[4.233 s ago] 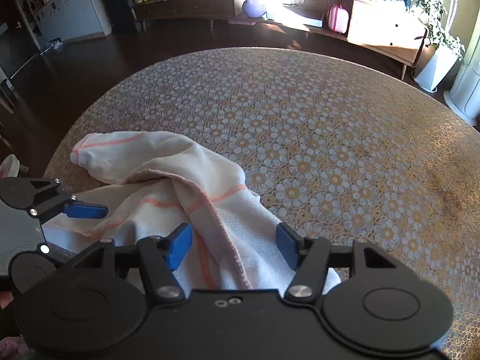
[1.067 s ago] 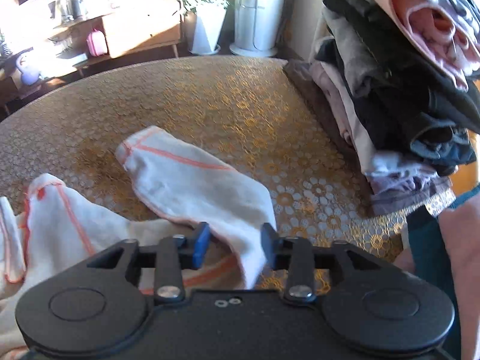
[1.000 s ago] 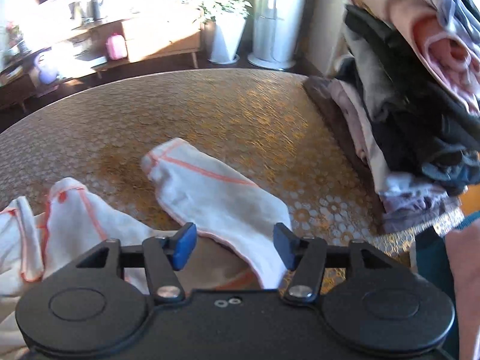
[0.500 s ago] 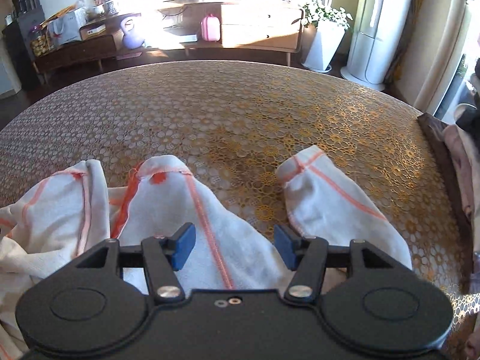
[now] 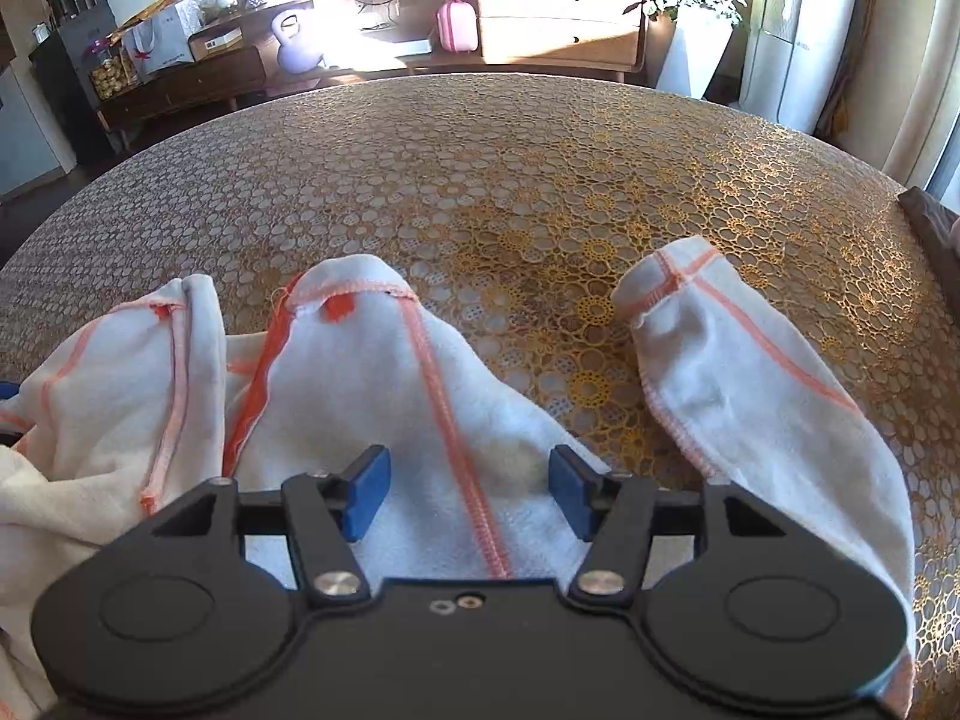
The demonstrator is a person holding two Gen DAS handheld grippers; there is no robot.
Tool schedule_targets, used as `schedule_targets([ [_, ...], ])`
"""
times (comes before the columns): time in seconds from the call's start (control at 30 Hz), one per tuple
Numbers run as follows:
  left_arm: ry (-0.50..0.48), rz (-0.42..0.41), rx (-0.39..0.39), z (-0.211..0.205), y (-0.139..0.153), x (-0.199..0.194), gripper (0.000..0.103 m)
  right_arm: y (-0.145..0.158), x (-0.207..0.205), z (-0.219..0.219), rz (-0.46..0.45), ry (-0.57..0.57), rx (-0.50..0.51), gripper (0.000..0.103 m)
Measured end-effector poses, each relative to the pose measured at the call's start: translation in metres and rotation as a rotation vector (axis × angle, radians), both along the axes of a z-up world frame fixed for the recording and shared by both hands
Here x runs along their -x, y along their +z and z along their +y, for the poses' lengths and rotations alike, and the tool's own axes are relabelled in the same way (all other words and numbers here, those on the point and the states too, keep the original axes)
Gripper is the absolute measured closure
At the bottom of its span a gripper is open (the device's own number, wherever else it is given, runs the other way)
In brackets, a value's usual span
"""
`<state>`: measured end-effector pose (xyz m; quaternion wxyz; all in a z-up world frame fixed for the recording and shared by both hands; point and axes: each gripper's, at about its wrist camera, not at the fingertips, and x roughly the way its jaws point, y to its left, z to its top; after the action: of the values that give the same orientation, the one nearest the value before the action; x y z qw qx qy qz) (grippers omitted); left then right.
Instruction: Fold clothes
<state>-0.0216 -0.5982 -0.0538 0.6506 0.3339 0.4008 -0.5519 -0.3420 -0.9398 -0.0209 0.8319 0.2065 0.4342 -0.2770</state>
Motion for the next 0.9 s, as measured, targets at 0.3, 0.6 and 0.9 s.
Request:
schedule_targets([
  [0.3,0.021,-0.055,0.028,0.007,0.009,0.008,0.097,-0.004,-0.001,0.008,0.013,-0.003,0.029,0.000],
  [0.6,0.321,-0.269,0.025,0.043,0.037,-0.066,0.098,0.001,0.003,0.014,0.022,0.029,0.054,0.000],
  [0.9,0.430,-0.356,-0.136,0.091,0.034,-0.132,0.097,-0.005,-0.012,0.018,0.038,0.074,0.052,0.000],
])
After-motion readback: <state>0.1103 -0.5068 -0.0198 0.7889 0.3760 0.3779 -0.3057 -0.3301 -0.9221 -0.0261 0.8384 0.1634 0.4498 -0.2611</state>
